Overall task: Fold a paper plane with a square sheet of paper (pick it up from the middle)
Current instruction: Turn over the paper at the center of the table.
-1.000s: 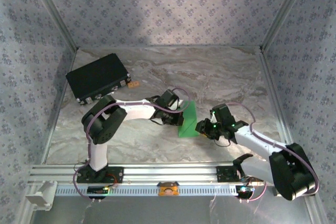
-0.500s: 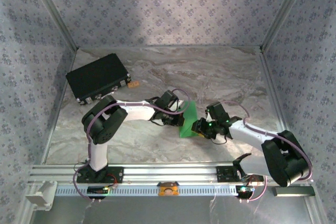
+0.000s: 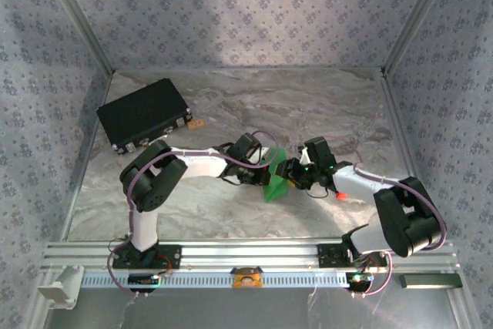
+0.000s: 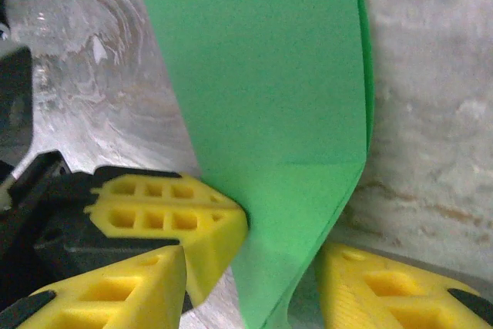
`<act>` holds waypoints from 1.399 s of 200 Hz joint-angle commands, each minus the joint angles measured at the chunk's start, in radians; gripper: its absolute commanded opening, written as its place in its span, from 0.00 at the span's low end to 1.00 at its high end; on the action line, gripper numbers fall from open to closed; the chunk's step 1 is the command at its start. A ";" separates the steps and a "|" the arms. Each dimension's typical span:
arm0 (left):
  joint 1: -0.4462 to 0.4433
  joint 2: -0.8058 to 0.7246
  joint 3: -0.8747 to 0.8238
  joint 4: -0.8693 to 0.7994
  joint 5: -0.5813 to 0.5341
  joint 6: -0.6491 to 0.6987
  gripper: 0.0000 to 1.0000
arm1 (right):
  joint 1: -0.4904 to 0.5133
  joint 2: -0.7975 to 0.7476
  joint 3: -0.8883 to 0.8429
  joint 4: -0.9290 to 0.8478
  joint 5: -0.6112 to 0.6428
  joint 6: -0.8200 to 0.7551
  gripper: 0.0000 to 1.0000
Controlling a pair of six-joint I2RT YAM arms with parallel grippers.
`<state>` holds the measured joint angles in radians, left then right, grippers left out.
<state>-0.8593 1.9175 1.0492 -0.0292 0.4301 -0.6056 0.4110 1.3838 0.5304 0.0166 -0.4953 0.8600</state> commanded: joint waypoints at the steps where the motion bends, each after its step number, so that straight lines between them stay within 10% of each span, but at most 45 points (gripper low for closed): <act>1: -0.010 -0.005 -0.027 -0.020 -0.002 -0.015 0.02 | -0.022 0.016 0.014 0.031 -0.035 -0.025 0.49; 280: 0.012 -0.020 -0.052 0.008 0.030 -0.028 0.03 | -0.156 0.159 -0.036 0.192 -0.221 -0.113 0.19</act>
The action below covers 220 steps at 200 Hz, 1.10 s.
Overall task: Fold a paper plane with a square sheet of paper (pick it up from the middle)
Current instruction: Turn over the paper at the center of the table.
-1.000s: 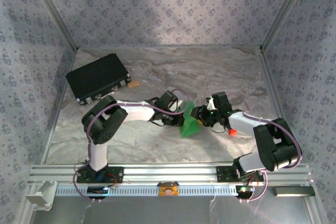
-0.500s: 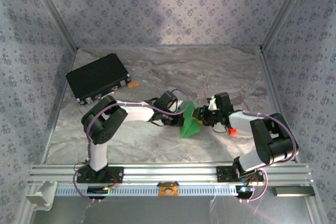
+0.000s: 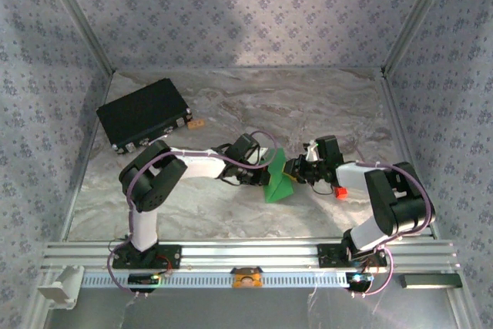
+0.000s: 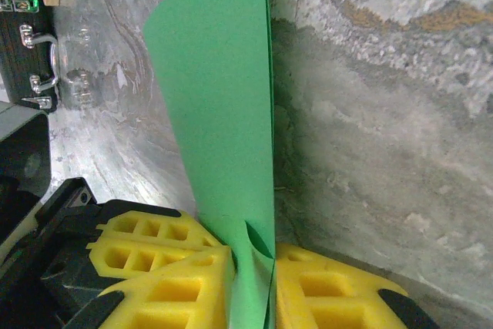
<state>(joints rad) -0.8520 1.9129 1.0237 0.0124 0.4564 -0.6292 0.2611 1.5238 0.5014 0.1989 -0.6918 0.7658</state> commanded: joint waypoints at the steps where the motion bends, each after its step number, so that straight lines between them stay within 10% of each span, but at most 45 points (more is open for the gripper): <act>1: 0.005 -0.015 -0.026 -0.034 0.004 -0.004 0.03 | -0.006 0.019 -0.007 0.010 -0.024 -0.018 0.19; 220: -0.006 -0.338 -0.142 -0.011 -0.237 -0.036 0.35 | 0.029 -0.105 0.002 -0.111 0.054 -0.069 0.06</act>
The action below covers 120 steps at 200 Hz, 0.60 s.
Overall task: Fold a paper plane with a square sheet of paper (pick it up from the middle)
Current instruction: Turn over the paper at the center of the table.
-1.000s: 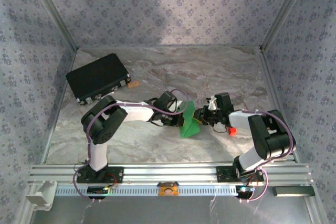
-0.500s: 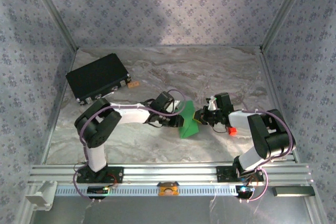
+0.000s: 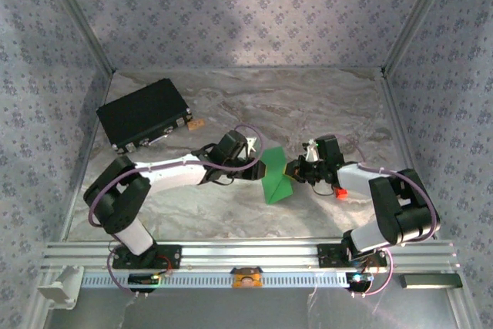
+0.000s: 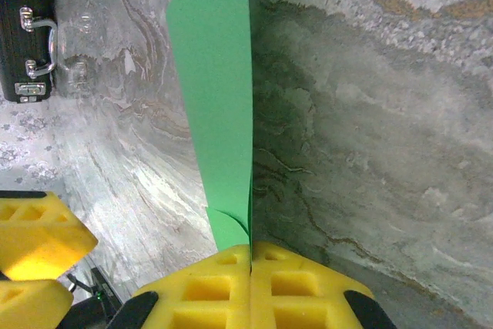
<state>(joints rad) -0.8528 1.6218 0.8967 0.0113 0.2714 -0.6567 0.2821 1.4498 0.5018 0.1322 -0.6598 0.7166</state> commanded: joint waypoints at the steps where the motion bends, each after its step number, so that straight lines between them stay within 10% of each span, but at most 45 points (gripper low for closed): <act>1: -0.005 -0.047 -0.015 -0.010 -0.054 -0.010 0.35 | 0.009 -0.032 0.002 -0.045 0.023 -0.021 0.06; 120: -0.002 -0.257 -0.134 -0.056 -0.380 -0.068 0.35 | 0.100 -0.252 0.104 -0.347 0.285 -0.145 0.06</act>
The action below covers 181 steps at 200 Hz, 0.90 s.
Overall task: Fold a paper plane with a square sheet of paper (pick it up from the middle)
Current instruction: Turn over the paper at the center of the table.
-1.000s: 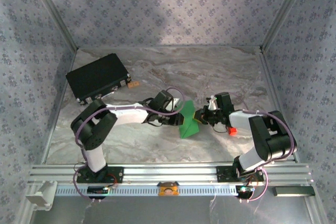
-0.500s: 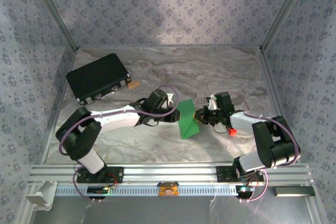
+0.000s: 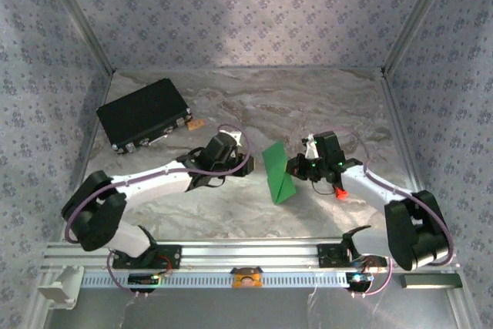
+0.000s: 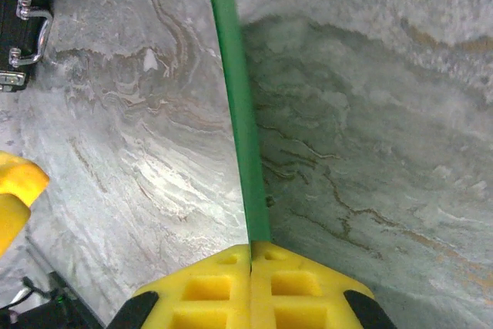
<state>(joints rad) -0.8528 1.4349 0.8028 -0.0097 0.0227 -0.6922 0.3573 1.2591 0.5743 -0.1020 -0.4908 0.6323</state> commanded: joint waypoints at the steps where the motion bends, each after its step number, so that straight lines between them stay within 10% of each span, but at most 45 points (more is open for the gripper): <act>1: -0.001 -0.074 -0.042 -0.035 -0.135 -0.034 0.35 | 0.026 -0.063 0.031 -0.116 0.120 -0.062 0.06; 127: 0.046 -0.299 -0.195 -0.080 -0.324 -0.139 0.48 | 0.363 -0.064 0.345 -0.699 1.071 -0.072 0.06; 181: 0.050 -0.415 -0.237 -0.168 -0.476 -0.215 0.49 | 0.507 0.160 0.451 -0.764 1.207 -0.041 0.06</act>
<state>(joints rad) -0.8112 1.0866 0.5961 -0.1108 -0.3389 -0.8520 0.8108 1.3304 0.9615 -0.7887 0.5945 0.5571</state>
